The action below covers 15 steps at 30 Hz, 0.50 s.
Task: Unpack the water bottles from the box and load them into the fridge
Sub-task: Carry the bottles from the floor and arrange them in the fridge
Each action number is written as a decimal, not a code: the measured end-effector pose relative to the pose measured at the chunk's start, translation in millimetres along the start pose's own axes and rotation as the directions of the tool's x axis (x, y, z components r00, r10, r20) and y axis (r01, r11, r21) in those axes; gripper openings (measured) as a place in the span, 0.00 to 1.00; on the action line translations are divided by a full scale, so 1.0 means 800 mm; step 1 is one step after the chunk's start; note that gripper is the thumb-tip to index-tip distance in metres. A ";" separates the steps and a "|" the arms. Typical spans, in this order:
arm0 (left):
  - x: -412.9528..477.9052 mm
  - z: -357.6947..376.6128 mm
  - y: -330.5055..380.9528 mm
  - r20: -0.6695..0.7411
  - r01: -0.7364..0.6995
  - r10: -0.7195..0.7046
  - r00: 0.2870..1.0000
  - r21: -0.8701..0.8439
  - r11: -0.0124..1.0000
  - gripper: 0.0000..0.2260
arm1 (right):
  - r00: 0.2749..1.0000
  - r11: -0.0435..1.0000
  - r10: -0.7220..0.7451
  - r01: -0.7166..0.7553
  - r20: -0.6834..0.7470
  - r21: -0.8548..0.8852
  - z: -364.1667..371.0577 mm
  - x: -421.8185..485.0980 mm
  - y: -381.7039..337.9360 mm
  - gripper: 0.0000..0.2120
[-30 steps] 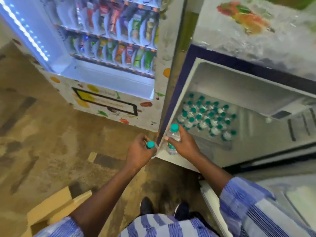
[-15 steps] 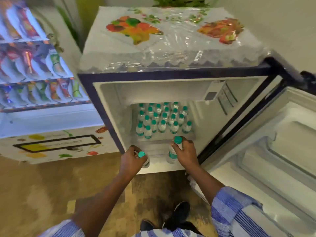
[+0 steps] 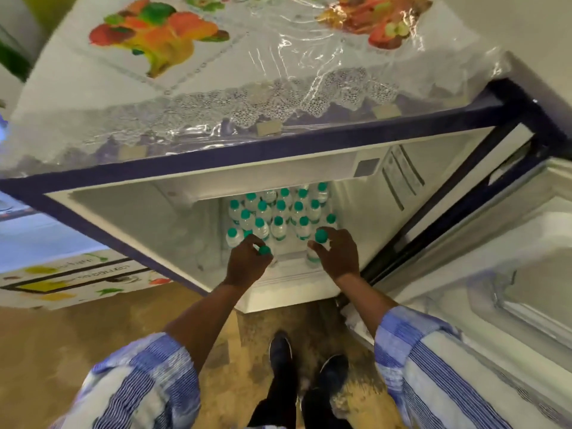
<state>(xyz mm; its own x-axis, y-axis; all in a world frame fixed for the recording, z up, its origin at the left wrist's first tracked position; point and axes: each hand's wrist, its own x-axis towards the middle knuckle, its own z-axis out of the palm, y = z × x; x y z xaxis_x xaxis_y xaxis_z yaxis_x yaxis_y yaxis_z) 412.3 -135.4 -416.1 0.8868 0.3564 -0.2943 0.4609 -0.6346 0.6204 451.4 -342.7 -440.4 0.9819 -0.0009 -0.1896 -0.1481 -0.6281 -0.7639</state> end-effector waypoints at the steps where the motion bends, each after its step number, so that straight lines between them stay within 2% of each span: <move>1: 0.011 0.003 0.000 0.014 -0.012 0.012 1.000 0.016 1.000 0.10 | 1.000 1.000 -0.011 0.011 -0.006 0.002 0.005 0.007 0.002 0.22; 5: 0.060 0.017 0.000 0.081 -0.059 0.052 0.995 0.091 0.994 0.10 | 0.997 0.999 -0.038 0.037 -0.066 -0.018 0.024 0.033 0.007 0.22; 10: 0.105 0.035 -0.002 0.193 -0.160 0.123 0.973 0.191 0.968 0.11 | 0.976 0.989 -0.068 0.039 -0.207 -0.143 0.017 0.072 -0.006 0.20; 13: 0.116 0.040 0.002 0.194 -0.239 0.199 0.960 0.206 0.949 0.15 | 0.930 0.970 -0.139 0.058 -0.342 -0.237 -0.003 0.103 -0.012 0.19; 15: 0.119 0.040 0.008 0.170 -0.283 0.252 0.953 0.193 0.940 0.17 | 0.885 0.967 -0.183 0.084 -0.429 -0.239 -0.013 0.126 -0.013 0.20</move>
<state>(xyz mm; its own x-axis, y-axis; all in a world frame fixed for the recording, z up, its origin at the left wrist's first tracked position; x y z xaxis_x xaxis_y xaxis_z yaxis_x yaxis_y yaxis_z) 500.8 -127.5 -463.4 0.9668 0.0632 -0.2476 0.1890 -0.8291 0.5262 552.7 -344.4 -445.1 0.9465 -0.2200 0.2363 -0.0327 -0.7934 -0.6078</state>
